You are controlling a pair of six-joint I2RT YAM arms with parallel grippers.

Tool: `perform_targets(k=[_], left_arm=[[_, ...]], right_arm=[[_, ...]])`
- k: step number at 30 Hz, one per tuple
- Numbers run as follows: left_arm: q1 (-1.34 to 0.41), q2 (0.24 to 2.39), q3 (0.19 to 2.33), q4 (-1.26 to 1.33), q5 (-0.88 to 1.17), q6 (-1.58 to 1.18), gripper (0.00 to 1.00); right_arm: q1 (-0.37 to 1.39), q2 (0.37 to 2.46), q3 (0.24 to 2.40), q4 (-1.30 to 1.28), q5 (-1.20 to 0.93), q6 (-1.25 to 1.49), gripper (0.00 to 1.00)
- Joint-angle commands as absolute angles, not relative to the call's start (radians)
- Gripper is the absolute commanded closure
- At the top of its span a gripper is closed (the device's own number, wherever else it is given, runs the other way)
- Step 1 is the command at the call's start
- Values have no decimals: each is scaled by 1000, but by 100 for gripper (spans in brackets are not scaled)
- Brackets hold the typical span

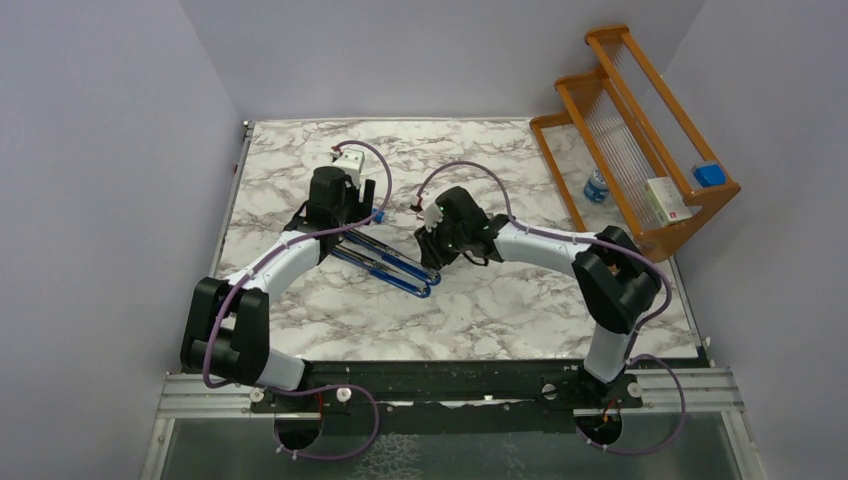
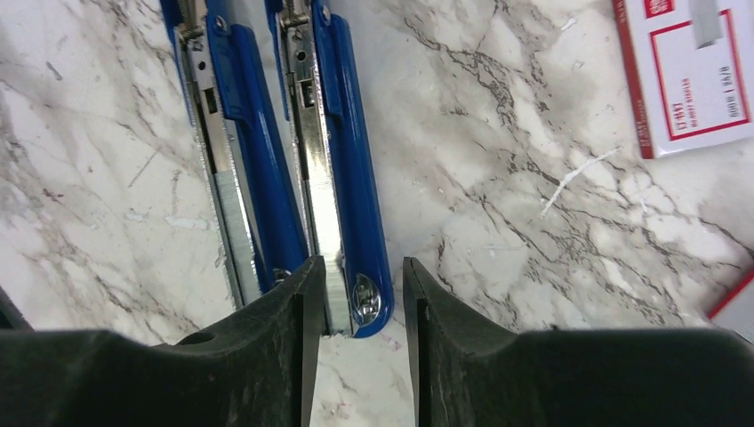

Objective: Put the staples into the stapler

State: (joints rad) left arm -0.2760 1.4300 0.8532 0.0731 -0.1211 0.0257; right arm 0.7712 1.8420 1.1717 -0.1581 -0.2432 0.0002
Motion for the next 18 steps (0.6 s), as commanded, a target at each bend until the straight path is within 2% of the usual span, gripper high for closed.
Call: perform_targets(k=[1,11,18], left_arm=[[-272,1389,855,95,-108,13,19],[-265,1304,882,82,-97,-86,18],[-261,1264,902,-54,-68,-288,21]], right_arm=[[775,1725,1143,-104,-215,-4,58],[780,1585,954,55,-364,0,54],[833,1538,874,78,-345,-3,54]])
